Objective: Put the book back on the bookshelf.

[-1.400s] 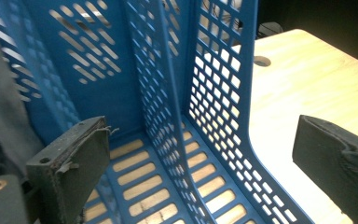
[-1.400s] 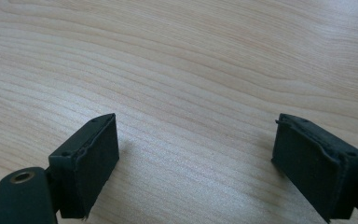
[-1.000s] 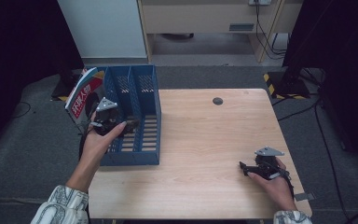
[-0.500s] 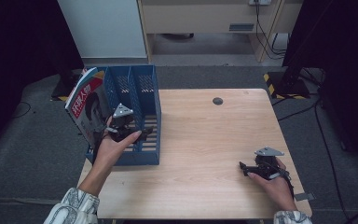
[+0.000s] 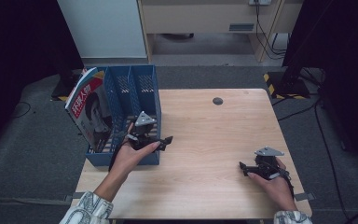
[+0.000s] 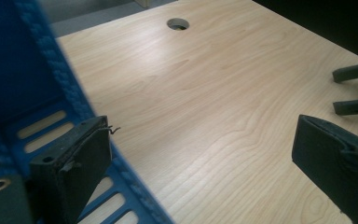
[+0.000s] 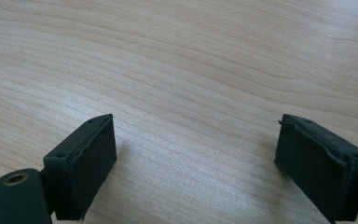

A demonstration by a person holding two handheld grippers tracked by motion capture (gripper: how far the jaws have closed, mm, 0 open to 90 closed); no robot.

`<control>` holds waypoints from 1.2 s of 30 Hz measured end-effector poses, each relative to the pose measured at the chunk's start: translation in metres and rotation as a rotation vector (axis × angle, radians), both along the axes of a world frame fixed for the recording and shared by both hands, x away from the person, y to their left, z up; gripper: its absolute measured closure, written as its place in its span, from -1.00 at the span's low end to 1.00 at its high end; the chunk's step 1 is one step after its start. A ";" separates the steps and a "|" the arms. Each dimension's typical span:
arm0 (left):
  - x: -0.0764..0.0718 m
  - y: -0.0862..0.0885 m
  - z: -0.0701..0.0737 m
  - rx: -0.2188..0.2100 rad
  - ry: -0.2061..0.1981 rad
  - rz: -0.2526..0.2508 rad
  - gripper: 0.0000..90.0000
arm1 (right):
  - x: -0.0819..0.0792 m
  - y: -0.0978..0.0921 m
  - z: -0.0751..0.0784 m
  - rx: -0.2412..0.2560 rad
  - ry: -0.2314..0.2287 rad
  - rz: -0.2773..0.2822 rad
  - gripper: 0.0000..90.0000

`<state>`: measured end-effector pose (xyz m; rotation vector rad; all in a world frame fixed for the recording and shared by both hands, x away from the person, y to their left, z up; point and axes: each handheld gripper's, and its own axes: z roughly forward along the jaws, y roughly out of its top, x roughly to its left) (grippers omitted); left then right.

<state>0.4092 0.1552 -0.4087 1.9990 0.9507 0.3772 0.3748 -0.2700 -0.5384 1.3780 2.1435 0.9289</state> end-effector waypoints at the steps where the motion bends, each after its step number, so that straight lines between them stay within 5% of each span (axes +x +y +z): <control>1: -0.001 -0.005 -0.001 -0.003 -0.004 -0.011 -0.91 | 0.000 0.000 0.000 0.000 0.000 0.000 -0.72; 16: -0.013 -0.068 -0.023 0.040 0.032 -0.135 -0.90 | 0.000 0.000 0.000 -0.001 0.004 0.002 -0.72; 36: -0.021 -0.111 -0.076 0.081 0.122 -0.202 -0.88 | -0.001 0.000 0.000 0.001 0.005 0.002 -0.73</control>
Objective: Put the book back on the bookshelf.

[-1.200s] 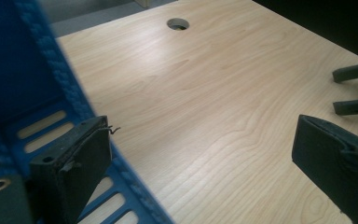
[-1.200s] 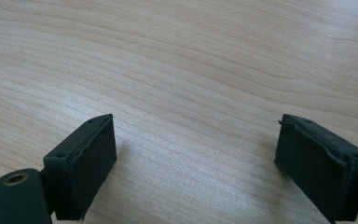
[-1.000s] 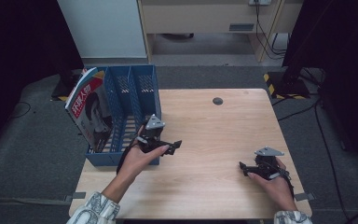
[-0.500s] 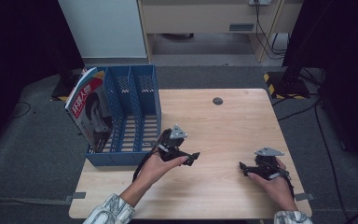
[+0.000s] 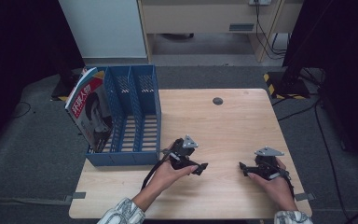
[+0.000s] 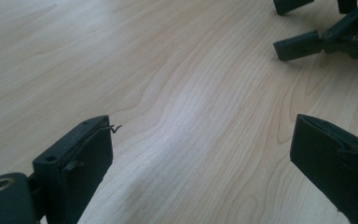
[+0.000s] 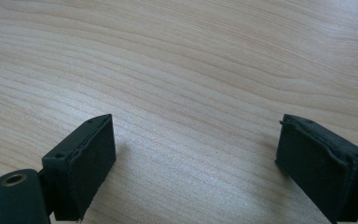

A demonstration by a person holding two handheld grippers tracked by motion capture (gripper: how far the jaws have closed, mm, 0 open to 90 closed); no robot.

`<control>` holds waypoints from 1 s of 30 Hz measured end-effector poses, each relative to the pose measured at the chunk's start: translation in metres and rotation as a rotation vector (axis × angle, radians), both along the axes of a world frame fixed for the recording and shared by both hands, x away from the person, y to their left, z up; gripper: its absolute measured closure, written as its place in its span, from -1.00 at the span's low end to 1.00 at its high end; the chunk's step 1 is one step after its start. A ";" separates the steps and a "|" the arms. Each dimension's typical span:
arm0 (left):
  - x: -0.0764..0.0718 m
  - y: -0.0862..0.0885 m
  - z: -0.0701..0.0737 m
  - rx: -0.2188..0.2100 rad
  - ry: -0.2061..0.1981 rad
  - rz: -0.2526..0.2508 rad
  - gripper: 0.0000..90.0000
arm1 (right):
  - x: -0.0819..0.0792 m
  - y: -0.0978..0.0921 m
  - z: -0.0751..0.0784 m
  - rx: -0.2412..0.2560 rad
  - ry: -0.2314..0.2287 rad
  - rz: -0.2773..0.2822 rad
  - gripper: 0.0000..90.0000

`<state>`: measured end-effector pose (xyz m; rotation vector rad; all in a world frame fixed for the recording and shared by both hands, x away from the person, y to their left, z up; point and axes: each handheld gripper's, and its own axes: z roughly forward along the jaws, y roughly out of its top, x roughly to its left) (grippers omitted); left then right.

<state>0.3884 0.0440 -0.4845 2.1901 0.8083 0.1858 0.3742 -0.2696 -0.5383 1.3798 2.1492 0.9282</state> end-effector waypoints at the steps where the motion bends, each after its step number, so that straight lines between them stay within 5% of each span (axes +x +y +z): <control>1: 0.000 -0.002 -0.003 0.006 0.006 -0.007 -0.88 | 0.000 0.000 0.000 -0.002 -0.001 0.003 -0.73; 14: -0.011 -0.025 -0.035 0.050 0.042 -0.026 -0.87 | 0.000 0.000 0.000 -0.004 -0.004 0.004 -0.74; 30: 0.007 -0.029 -0.050 0.116 -0.062 0.078 -0.90 | 0.000 0.000 0.000 -0.001 -0.001 0.009 -0.75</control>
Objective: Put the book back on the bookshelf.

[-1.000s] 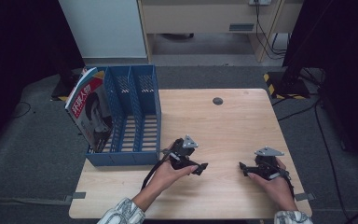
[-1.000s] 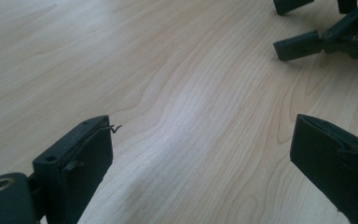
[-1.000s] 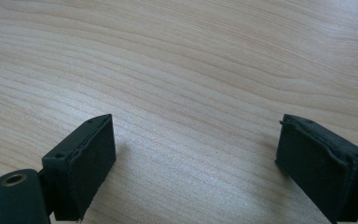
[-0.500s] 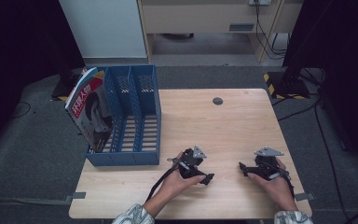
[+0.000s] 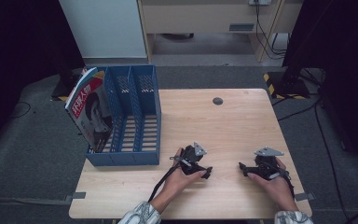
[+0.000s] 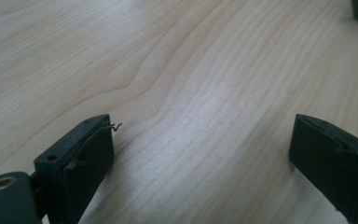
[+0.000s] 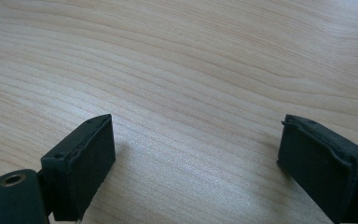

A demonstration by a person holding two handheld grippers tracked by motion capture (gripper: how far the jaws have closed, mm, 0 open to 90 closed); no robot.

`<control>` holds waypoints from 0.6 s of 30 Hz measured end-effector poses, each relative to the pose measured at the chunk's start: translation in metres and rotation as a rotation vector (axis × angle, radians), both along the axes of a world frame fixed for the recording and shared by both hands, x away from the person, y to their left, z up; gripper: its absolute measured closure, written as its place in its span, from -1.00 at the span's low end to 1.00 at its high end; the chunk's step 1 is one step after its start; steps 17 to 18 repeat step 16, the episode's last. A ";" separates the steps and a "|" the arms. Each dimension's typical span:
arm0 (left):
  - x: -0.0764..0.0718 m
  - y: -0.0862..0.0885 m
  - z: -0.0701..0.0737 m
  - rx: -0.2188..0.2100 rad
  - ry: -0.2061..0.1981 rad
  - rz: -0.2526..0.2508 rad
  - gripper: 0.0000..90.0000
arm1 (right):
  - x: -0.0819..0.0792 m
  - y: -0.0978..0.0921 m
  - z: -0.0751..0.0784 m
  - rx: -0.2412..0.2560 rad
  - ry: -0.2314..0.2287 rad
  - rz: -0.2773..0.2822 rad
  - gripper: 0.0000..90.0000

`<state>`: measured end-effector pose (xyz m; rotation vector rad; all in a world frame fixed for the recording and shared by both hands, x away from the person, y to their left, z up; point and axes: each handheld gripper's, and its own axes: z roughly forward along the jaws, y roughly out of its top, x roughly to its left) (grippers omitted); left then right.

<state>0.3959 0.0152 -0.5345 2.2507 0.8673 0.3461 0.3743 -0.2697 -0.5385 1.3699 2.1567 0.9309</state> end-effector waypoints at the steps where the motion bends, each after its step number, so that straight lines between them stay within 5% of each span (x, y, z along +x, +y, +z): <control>1: 0.000 0.000 -0.001 -0.003 -0.002 0.001 -0.91 | 0.000 0.000 0.000 0.000 0.000 0.000 -0.75; 18: 0.000 0.001 -0.003 -0.022 -0.014 0.010 -0.94 | -0.001 0.001 0.000 -0.001 0.001 0.000 -0.75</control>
